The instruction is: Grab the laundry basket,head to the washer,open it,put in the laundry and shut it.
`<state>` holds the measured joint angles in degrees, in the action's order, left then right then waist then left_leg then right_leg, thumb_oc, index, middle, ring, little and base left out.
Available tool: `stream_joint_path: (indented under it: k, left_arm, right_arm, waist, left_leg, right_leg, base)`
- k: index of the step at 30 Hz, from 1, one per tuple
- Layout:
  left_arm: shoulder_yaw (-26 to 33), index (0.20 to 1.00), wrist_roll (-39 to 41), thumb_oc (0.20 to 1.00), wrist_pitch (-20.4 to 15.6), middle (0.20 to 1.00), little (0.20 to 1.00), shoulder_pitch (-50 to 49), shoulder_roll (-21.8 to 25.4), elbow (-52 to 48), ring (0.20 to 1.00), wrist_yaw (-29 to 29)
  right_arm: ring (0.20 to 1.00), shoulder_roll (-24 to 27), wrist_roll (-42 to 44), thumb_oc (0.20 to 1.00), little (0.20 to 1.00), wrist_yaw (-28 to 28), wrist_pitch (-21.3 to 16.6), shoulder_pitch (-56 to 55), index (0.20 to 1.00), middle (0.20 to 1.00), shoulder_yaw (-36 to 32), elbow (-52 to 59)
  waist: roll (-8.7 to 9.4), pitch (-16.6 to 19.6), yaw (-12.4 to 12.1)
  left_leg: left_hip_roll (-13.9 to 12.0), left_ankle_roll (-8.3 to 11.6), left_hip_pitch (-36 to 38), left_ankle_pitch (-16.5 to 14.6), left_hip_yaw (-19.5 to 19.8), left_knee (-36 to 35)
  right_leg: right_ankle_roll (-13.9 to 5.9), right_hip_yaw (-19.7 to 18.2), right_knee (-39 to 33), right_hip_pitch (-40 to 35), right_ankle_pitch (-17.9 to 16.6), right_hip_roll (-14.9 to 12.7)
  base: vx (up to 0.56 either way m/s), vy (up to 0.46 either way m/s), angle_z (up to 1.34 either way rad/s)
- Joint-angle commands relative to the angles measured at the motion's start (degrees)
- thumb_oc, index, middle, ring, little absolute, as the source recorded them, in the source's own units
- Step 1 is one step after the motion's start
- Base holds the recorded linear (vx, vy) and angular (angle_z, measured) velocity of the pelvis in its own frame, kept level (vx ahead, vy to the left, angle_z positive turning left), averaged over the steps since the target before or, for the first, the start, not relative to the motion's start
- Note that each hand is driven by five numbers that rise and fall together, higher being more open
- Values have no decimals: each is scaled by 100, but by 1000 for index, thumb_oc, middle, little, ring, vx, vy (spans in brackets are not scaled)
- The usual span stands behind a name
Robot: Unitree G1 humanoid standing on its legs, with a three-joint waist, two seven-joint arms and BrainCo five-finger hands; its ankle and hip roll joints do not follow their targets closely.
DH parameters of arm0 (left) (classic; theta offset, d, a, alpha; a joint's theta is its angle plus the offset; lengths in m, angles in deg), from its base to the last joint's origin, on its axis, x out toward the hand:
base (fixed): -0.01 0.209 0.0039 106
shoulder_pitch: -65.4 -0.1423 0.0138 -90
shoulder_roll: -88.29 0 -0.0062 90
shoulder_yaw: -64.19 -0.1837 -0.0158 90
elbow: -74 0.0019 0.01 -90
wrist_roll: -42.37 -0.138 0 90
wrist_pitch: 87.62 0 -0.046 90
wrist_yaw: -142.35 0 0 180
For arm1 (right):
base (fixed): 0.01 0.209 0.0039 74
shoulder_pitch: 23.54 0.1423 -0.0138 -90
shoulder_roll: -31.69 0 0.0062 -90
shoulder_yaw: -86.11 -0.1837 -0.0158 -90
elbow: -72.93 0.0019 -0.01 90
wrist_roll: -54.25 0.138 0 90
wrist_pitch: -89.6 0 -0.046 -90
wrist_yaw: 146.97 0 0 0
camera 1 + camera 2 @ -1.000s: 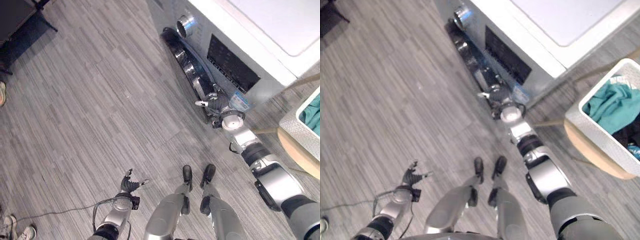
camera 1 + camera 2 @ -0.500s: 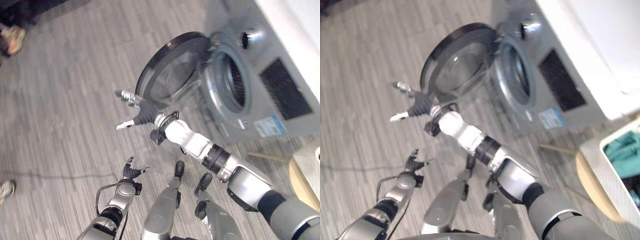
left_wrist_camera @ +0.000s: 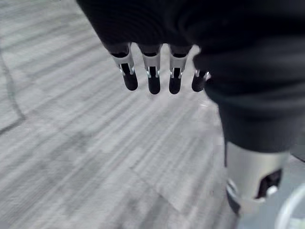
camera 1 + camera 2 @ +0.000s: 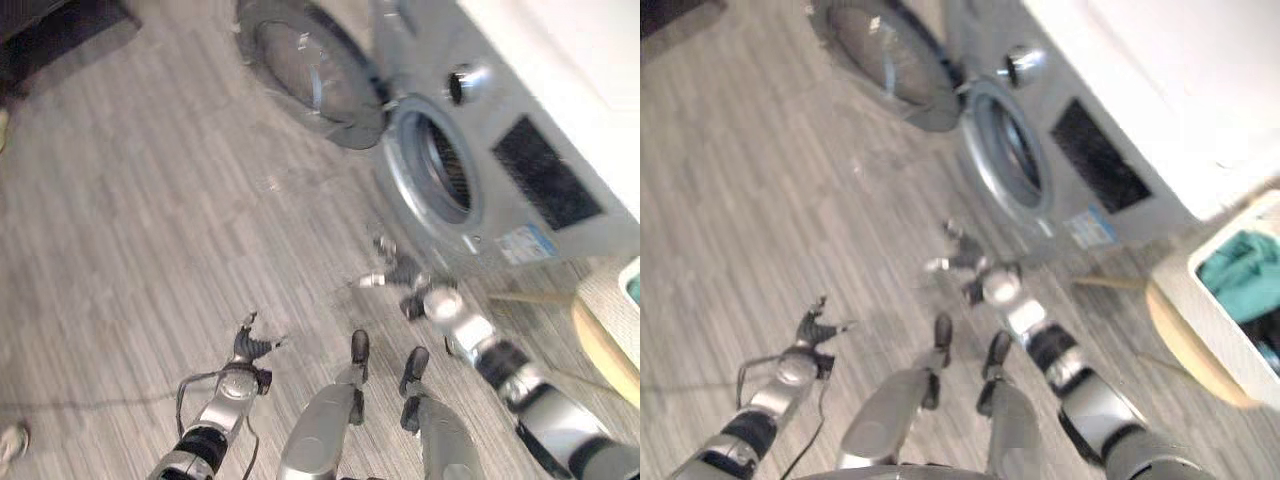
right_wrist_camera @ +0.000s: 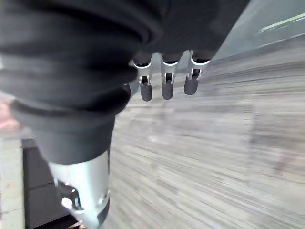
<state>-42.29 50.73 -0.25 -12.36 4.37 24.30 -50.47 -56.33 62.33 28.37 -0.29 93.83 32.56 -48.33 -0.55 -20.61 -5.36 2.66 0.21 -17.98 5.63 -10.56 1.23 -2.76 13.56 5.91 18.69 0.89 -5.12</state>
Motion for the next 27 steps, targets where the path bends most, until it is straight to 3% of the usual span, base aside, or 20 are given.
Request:
stream_joint_path:
  k: [1, 2, 7, 9, 10, 11, 13, 22, 27]
  left_arm:
    - [193, 1000, -157, 1000, -116, 1000, 1000, 28, 48, 17, 1000, -264]
    - [233, 1000, -185, 1000, -117, 1000, 1000, 113, 52, -61, 1000, -313]
    - [284, 1000, -608, 1000, -51, 1000, 1000, 1019, 492, -27, 1000, -633]
    - [223, 1000, -901, 1000, 48, 1000, 1000, 1637, 975, 479, 1000, -680]
    - [141, 1000, -1162, 1000, 144, 1000, 1000, 2211, 1472, 1015, 1000, -694]
    - [127, 1000, -1159, 1000, 135, 1000, 1000, 2235, 1472, 1035, 1000, -693]
    - [70, 1000, -1432, 1000, 256, 1000, 1000, 2761, 1998, 1683, 1000, -638]
    - [246, 1000, -1665, 1000, 490, 1000, 1000, 3221, 2702, 2579, 1000, -727]
    - [735, 1000, -1361, 1000, 530, 1000, 1000, 2716, 2677, 2677, 1000, -800]
  right_arm:
    - [1000, -85, -677, 1000, 1000, 58, -246, 214, 1000, 1000, -310, 339]
    - [1000, -12, -745, 1000, 1000, 72, -274, -45, 1000, 1000, -429, 444]
    - [1000, 280, -668, 1000, 1000, 134, -365, -1078, 1000, 1000, -950, 630]
    - [1000, 502, -674, 1000, 1000, 124, -443, -1284, 1000, 1000, -1070, 691]
    - [1000, 777, -647, 1000, 1000, 127, -533, -1432, 1000, 1000, -1216, 822]
    - [1000, 777, -647, 1000, 1000, 129, -530, -1434, 1000, 1000, -1228, 829]
    - [1000, 1086, -574, 1000, 1000, 160, -650, -1612, 1000, 1000, -1402, 1034]
    - [1000, 1317, -456, 1000, 1000, 138, -781, -1769, 1000, 1000, -1607, 1271]
    - [1000, 1084, -306, 1000, 1000, 111, -785, -1809, 1000, 1000, -1613, 1227]
  waist:
    - [231, -150, -37]
    - [248, -144, 63]
    - [425, -195, 601]
    - [494, -189, 818]
    - [542, -206, 983]
    - [544, -209, 973]
    - [549, -228, 1128]
    - [590, -301, 1235]
    - [637, -263, 1183]
  left_leg:
    - [-241, 107, -60, -469, -186, 71]
    - [-259, 147, 7, -605, -202, 66]
    - [-349, 135, -138, -629, -553, 156]
    - [-398, 133, -206, -601, -657, 146]
    - [-427, 134, -278, -567, -714, 136]
    - [-427, 134, -281, -567, -716, 137]
    - [-450, 141, -345, -518, -750, 89]
    - [-442, 185, -519, -457, -703, 39]
    - [-458, 189, -536, -524, -697, 132]
  right_leg:
    - [-337, 3, -107, -14, 48, -88]
    - [-383, -91, -96, -30, 141, -55]
    - [-426, -389, -153, 237, -15, 82]
    - [-448, -501, -191, 347, -83, 148]
    - [-472, -567, -205, 457, -148, 196]
    - [-472, -569, -204, 461, -149, 196]
    - [-489, -598, -238, 559, -221, 233]
    - [-534, -568, -457, 677, -438, 250]
    - [-535, -589, -536, 606, -465, 265]
  base:
    - [27, 30, -50]
    - [28, 40, -49]
    - [-44, 45, -68]
    - [-38, 31, -61]
    - [-31, 10, -56]
    - [-27, 12, -52]
    - [-8, 12, -25]
    - [2, 3, -8]
    - [20, 0, 9]
